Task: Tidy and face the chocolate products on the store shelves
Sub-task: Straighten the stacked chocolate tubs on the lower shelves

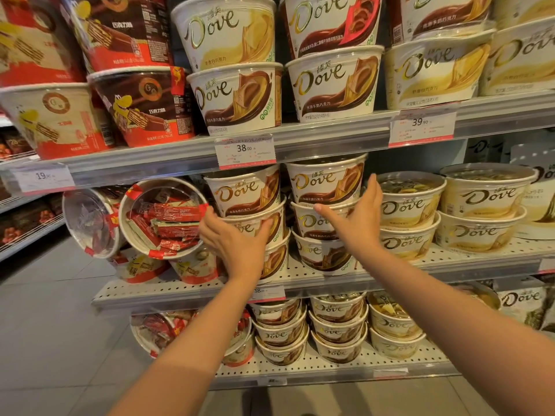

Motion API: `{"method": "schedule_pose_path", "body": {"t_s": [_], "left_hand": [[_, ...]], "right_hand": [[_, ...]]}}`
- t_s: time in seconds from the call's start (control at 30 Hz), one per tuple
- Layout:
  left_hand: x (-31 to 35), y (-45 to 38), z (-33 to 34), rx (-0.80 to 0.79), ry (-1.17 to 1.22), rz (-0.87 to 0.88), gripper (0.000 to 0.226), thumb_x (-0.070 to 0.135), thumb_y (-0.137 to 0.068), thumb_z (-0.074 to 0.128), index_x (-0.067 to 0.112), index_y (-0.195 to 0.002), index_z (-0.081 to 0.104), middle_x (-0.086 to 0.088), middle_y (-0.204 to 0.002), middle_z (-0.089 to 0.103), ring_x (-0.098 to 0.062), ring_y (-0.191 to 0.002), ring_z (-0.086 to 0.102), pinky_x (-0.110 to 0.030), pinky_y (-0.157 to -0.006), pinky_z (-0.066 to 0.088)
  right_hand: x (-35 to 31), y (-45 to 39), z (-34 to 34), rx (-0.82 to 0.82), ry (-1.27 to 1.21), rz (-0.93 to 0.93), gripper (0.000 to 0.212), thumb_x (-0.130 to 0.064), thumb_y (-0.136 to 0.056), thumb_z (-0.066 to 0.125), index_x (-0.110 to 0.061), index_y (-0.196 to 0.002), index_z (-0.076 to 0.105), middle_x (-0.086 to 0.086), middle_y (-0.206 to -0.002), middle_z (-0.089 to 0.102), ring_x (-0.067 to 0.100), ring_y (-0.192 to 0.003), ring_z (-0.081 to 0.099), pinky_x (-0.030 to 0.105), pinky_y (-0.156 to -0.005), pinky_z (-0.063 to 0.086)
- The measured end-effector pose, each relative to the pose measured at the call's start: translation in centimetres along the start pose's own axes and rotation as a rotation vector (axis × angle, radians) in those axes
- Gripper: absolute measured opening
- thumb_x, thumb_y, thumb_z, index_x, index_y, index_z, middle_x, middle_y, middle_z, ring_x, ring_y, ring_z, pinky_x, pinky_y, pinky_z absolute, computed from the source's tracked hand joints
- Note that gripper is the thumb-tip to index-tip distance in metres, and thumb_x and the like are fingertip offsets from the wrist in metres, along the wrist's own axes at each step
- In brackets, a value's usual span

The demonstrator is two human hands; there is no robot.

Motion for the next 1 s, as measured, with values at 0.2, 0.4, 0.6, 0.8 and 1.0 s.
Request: {"method": "schedule_pose_path", "body": {"t_s": [0.2, 0.4, 0.6, 0.8, 1.0], "left_hand": [[-2.1, 1.7, 1.9, -0.126, -0.059, -0.192, 0.125, 0.046, -0.048, 0.088, 0.002, -0.14, 0.015, -0.021, -0.142, 0.021, -0.035, -0.134, 0.018, -0.044, -0.111, 0.022], [-2.6, 0.4, 2.0, -0.154, -0.151, -0.219, 0.116, 0.053, -0.051, 0.084, -0.002, -0.134, 0.024, -0.022, -0.135, 0.042, -0.036, -0.124, 0.043, -0.047, -0.101, 0.04], [-2.9, 0.5, 1.7, -0.15, -0.181, -0.198, 0.101, 0.056, -0.054, 0.081, 0.001, -0.124, 0.033, -0.017, -0.123, 0.053, -0.033, -0.112, 0.053, -0.044, -0.089, 0.048], [-2.6, 0.7, 1.6, -0.169, -0.228, -0.156, 0.097, 0.052, -0.062, 0.079, 0.0, -0.129, 0.032, -0.02, -0.125, 0.054, -0.035, -0.115, 0.053, -0.041, -0.091, 0.045], [-2.3, 0.7, 1.6, -0.225, -0.284, -0.156, 0.11, 0.054, -0.069, 0.072, -0.001, -0.145, 0.013, -0.019, -0.137, 0.046, -0.034, -0.122, 0.048, -0.041, -0.091, 0.045]], "right_hand": [[2.7, 3.6, 1.8, -0.021, 0.074, 0.18, 0.132, -0.05, -0.057, 0.083, -0.011, -0.149, -0.004, 0.01, -0.157, 0.006, 0.025, -0.145, 0.005, 0.038, -0.116, 0.011], [3.3, 2.5, 2.2, -0.105, 0.101, 0.171, 0.134, -0.044, -0.056, 0.086, -0.007, -0.149, -0.003, 0.011, -0.157, 0.012, 0.025, -0.145, 0.009, 0.038, -0.116, 0.015], [3.3, 3.0, 2.2, -0.056, 0.104, 0.136, 0.126, -0.04, -0.056, 0.087, -0.009, -0.148, 0.007, 0.011, -0.154, 0.021, 0.026, -0.142, 0.017, 0.038, -0.113, 0.022], [3.1, 2.4, 1.7, -0.048, 0.075, 0.161, 0.127, -0.051, -0.056, 0.084, -0.01, -0.149, 0.008, 0.011, -0.153, 0.02, 0.025, -0.142, 0.016, 0.039, -0.114, 0.021], [3.0, 1.5, 1.7, -0.071, 0.126, 0.102, 0.133, -0.058, -0.053, 0.081, -0.012, -0.149, 0.003, 0.008, -0.155, 0.018, 0.025, -0.143, 0.017, 0.047, -0.113, 0.019]]}}
Point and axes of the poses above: each hand's wrist, its own y-axis away from the middle knuckle, its own z-axis out of the palm, x = y × z, the point moved 2 cm from there along -y, towards the middle knuckle
